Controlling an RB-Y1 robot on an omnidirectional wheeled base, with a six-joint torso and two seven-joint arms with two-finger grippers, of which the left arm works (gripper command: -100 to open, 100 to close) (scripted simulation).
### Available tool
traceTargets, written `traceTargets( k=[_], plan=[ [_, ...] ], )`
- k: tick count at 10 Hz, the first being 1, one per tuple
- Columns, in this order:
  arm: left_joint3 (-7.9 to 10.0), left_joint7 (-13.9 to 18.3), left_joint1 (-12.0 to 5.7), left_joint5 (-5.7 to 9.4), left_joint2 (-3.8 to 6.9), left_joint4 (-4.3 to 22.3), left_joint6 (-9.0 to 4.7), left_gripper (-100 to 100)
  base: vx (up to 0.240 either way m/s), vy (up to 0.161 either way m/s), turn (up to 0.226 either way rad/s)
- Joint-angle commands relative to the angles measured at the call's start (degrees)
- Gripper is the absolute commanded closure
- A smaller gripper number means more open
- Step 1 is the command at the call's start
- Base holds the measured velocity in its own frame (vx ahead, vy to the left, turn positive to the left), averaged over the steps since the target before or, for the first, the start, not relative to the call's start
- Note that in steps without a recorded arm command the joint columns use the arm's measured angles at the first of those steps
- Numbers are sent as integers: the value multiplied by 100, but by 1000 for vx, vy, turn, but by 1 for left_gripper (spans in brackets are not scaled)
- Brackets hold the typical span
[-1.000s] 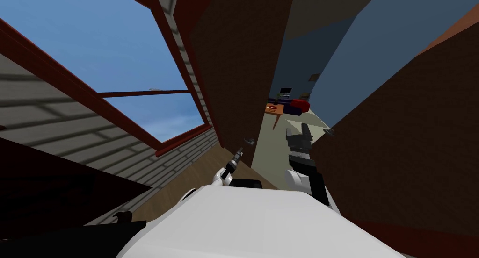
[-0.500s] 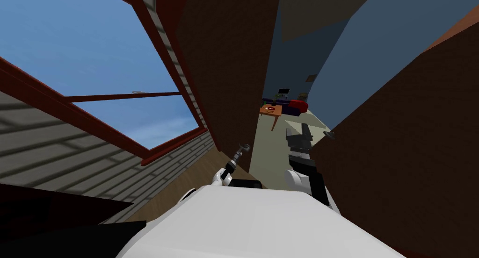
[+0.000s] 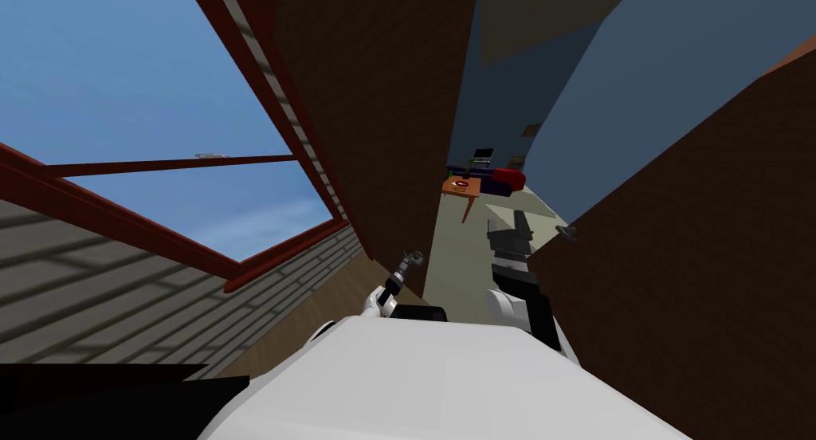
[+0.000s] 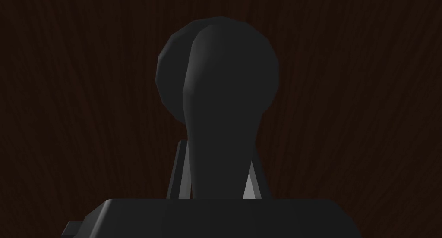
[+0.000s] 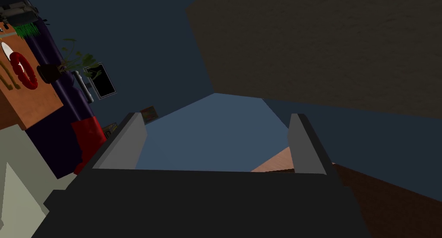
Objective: Push the door open
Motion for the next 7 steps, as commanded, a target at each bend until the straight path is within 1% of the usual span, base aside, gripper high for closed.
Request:
traceTargets(
  k=[1, 4, 5, 7],
  plan=[
    [-8, 0, 21, -4, 3, 11, 3, 100, -11, 4, -15],
    [-8, 0, 21, -4, 3, 11, 3, 100, 0, 0, 0],
    [52, 6, 4, 1, 41, -11, 16, 100, 78, -80, 48],
    [107, 14, 17, 1, 80, -24, 20, 100, 114, -126, 67]
  ],
)
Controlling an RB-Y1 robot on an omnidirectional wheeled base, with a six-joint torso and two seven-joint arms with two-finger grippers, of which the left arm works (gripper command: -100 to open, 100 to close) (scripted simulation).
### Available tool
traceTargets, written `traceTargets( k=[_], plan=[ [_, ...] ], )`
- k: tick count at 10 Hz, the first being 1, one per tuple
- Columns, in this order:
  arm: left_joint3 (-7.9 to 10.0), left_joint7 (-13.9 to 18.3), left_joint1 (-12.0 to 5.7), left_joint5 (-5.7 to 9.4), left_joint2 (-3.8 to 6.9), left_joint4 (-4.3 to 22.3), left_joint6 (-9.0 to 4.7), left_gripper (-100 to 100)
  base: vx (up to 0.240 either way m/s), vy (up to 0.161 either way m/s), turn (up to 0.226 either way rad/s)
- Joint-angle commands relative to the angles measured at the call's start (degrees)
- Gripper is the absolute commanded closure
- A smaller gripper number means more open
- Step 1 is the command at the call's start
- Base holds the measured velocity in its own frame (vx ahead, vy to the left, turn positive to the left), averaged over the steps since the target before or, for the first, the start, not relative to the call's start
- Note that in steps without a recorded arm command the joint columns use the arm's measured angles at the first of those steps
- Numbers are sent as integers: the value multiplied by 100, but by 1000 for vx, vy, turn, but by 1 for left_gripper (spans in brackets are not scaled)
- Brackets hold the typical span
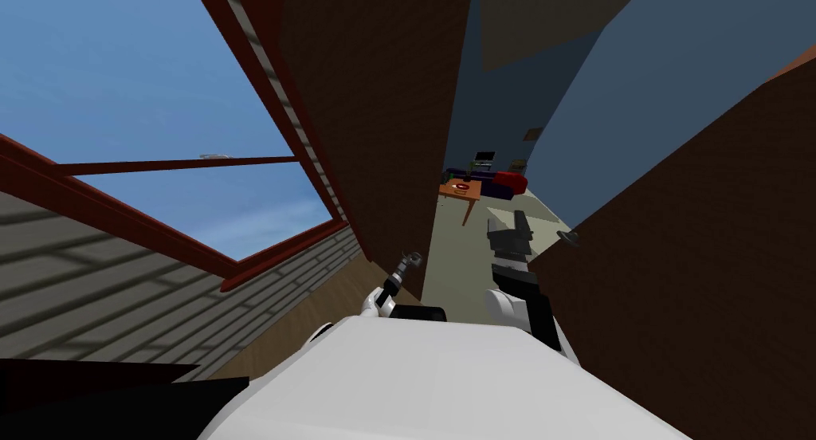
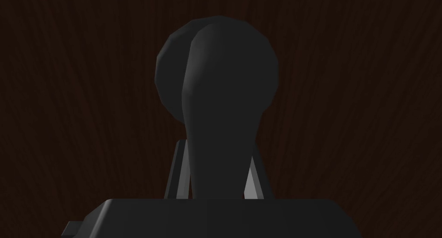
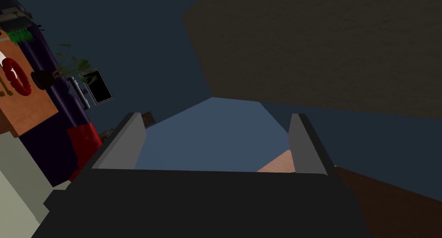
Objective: Push the door open
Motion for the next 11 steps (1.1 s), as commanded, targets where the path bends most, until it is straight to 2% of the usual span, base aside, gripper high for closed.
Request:
traceTargets(
  k=[1, 3, 5, 6, 11],
  plan=[
    [72, 2, -57, 14, 26, -2, -48, 100, 138, -157, 50],
    [150, 12, -39, 14, 73, -19, -44, 100, 169, -149, 66],
    [150, 12, -39, 14, 73, -19, -44, 100, 59, -51, 0],
    [240, 25, -19, 14, 120, -40, -38, 100, 76, -82, 86],
    [449, 54, 29, 14, 206, -87, -26, 100, 122, -140, 93]
  ],
)
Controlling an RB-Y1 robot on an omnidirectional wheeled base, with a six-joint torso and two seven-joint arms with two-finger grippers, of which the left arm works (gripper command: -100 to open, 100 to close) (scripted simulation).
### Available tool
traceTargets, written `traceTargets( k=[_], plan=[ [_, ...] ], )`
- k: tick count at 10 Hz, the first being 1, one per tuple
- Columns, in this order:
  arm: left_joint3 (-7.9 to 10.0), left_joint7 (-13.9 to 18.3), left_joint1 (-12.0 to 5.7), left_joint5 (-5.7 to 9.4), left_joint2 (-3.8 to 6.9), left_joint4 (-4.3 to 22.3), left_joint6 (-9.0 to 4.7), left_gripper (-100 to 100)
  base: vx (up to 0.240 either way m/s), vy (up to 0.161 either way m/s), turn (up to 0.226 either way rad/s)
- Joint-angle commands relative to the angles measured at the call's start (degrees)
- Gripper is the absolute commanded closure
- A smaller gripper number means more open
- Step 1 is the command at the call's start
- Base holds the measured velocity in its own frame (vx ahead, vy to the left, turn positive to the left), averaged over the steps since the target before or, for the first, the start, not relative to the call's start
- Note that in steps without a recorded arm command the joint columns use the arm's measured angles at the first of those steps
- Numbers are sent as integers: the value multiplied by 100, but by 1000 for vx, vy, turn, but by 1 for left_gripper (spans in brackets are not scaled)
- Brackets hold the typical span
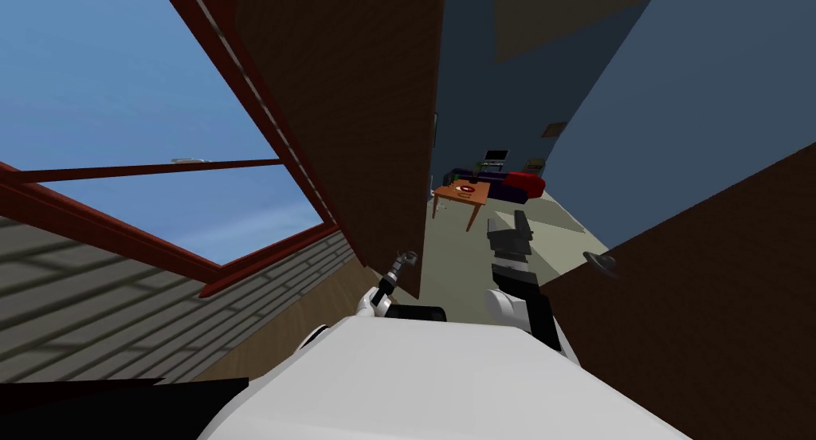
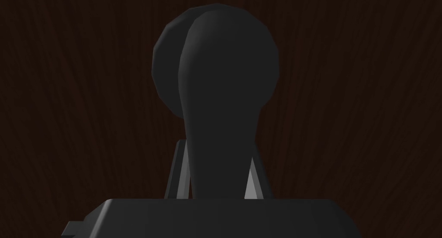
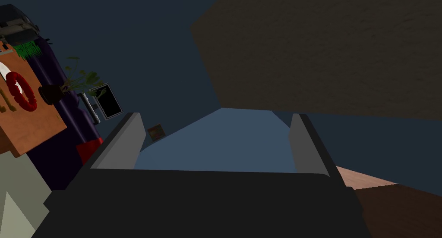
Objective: Push the door open
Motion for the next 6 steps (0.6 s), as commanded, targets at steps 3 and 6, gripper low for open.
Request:
traceTargets(
  k=[3, 6],
  plan=[
    [270, 27, 12, 24, 111, -72, -8, 100, 148, -152, 121],
    [457, 53, 55, 24, 147, -114, 3, 100, 128, -181, 127]
  ],
)
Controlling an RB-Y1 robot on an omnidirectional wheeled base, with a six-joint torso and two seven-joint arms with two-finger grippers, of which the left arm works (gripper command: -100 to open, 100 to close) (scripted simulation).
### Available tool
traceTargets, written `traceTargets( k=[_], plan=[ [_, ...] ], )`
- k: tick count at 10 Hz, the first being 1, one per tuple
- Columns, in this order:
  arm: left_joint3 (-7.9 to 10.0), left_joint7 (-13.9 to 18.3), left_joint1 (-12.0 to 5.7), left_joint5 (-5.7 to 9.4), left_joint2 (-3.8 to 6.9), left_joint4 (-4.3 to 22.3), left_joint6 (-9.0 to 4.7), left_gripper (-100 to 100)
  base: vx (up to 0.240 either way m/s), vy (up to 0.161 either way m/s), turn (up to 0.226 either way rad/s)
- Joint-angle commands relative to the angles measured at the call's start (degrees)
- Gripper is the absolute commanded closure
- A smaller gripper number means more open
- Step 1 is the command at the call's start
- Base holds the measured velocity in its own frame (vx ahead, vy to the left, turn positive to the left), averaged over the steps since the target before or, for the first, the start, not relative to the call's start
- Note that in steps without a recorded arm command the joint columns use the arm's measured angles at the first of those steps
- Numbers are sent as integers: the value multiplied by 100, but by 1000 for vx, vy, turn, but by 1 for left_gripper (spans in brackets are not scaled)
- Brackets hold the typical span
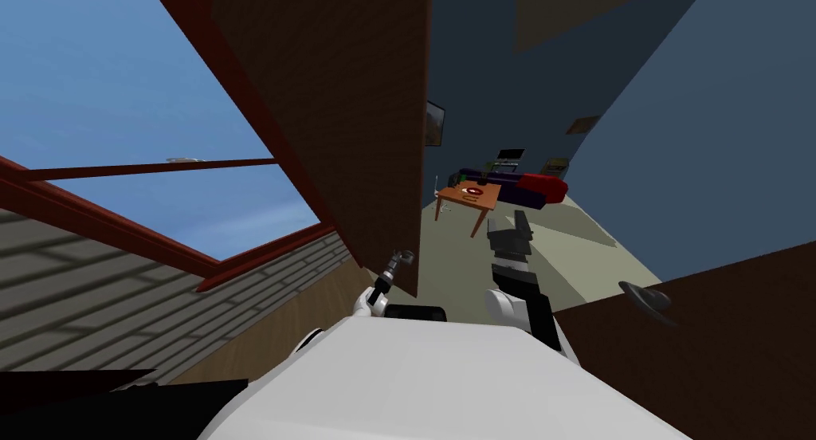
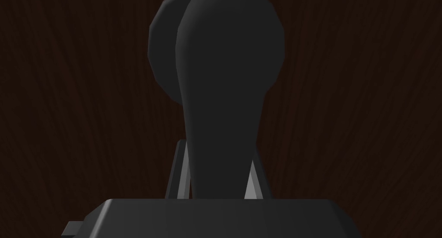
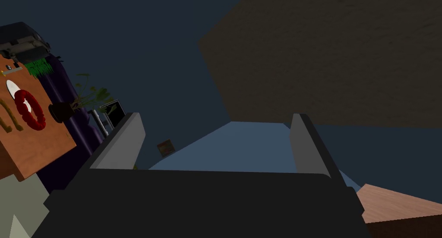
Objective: Push the door open
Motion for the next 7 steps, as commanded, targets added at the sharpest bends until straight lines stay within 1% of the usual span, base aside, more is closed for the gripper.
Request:
traceTargets(
  k=[1, 5, 7],
  plan=[
    [136, 10, -36, 26, 51, 26, -38, 100, 141, -156, 78],
    [361, 41, 15, 26, 68, -25, -25, 100, 125, -174, 117],
    [438, 51, 33, 26, 68, -42, -20, 100, 124, -142, 77]
  ],
)
